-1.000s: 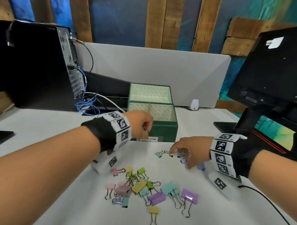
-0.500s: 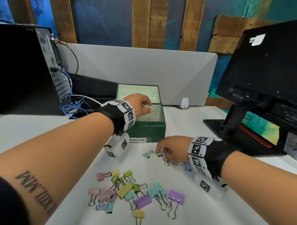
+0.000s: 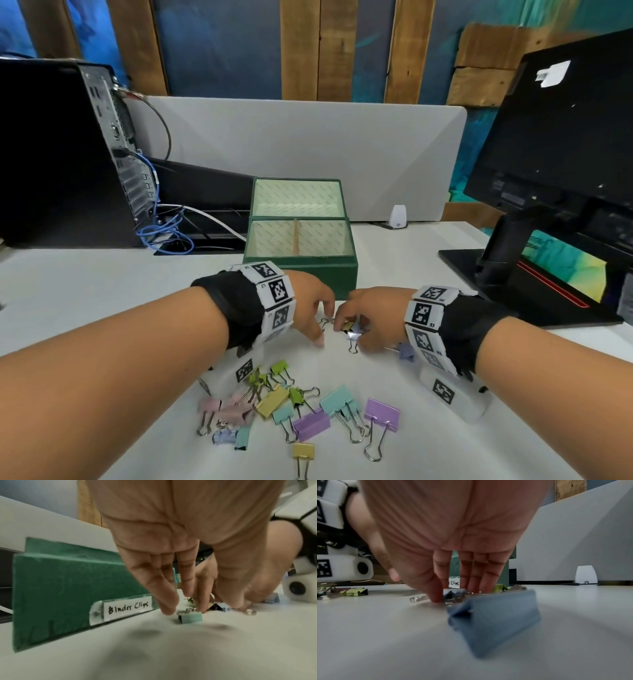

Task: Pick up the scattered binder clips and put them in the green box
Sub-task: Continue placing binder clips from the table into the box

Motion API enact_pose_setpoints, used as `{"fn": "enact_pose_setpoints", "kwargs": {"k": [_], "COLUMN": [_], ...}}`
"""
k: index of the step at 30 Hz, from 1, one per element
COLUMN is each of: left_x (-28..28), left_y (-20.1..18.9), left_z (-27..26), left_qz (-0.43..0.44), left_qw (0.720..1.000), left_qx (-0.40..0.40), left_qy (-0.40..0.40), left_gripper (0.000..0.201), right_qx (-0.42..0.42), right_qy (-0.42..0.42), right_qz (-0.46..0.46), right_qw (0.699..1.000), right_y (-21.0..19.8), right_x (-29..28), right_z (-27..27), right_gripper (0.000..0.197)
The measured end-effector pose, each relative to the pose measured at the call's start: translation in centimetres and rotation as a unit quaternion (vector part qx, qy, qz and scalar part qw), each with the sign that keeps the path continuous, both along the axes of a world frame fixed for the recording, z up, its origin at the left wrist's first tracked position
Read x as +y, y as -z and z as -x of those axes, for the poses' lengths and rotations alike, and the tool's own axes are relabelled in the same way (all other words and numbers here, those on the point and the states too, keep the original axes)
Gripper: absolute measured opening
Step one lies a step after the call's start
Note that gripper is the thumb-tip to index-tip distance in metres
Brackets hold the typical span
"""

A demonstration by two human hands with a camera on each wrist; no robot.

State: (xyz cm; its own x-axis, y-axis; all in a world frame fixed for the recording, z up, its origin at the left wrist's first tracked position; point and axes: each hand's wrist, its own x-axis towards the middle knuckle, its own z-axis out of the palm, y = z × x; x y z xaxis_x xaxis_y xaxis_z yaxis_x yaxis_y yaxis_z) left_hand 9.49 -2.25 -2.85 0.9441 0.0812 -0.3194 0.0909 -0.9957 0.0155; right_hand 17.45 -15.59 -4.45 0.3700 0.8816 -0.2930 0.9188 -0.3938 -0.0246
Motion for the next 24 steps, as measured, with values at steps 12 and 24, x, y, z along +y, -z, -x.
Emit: {"fn": "enact_pose_setpoints", "kwargs": {"k": [12,24], "left_x": [-0.4,1.2], "left_y": [0.7,-1.2], "left_z": [-1.0,4.4], "left_qz": [0.002,0.023], "left_qw": [0.999,0.999], "left_qx": [0.049,0.045], "left_qy": [0.02,0.014], "left_gripper": [0.017,0.031], "right_qx": [0.02,0.048], "right_qy": [-0.016,0.0], "right_qz": [-0.001,0.017], "right_qw": [1.0,0.999], "right_y": [0.2,0.3], "right_x": [-0.3,-0.2], "right_z": [0.3,0.2], "right_gripper": [0.033,0.026]}}
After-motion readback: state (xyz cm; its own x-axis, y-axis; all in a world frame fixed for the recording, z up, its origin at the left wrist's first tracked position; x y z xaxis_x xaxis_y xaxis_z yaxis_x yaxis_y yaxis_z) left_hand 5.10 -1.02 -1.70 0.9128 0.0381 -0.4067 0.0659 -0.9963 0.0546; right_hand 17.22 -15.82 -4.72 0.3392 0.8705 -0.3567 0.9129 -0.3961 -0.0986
